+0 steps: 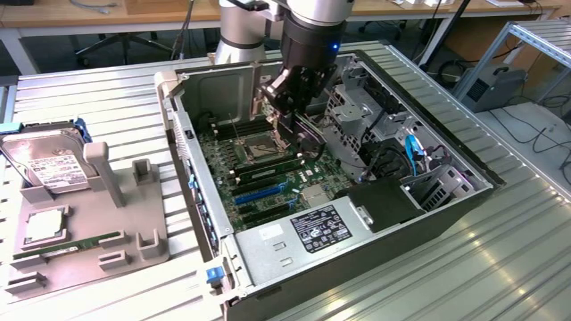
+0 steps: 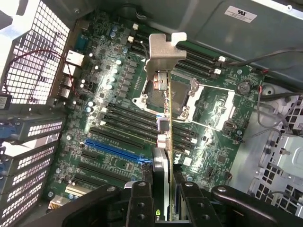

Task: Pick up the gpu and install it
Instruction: 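Insert the gpu into the slot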

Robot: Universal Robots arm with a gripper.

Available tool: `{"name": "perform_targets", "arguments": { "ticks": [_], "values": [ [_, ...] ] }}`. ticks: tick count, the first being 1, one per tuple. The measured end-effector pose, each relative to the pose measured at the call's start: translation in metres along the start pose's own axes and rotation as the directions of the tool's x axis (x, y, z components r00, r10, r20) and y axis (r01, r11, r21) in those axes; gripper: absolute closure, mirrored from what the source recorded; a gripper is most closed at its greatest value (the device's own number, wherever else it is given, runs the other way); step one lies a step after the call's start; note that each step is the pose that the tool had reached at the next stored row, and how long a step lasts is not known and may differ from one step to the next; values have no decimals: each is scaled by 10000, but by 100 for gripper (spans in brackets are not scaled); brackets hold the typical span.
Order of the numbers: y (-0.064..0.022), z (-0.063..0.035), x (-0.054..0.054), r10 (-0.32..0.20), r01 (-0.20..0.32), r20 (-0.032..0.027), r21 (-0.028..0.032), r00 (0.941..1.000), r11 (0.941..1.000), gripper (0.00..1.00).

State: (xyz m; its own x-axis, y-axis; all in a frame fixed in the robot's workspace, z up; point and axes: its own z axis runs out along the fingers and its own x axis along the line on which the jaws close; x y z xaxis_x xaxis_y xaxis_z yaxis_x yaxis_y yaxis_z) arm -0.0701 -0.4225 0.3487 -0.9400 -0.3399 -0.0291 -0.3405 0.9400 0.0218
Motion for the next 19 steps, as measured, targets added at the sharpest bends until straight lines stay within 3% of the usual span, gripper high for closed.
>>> {"name": "perform_targets", "arguments": {
  "ticks": [19],
  "values": [
    [0, 2, 0, -830, 830, -17, -25, 9965, 9965, 73]
  ]
}}
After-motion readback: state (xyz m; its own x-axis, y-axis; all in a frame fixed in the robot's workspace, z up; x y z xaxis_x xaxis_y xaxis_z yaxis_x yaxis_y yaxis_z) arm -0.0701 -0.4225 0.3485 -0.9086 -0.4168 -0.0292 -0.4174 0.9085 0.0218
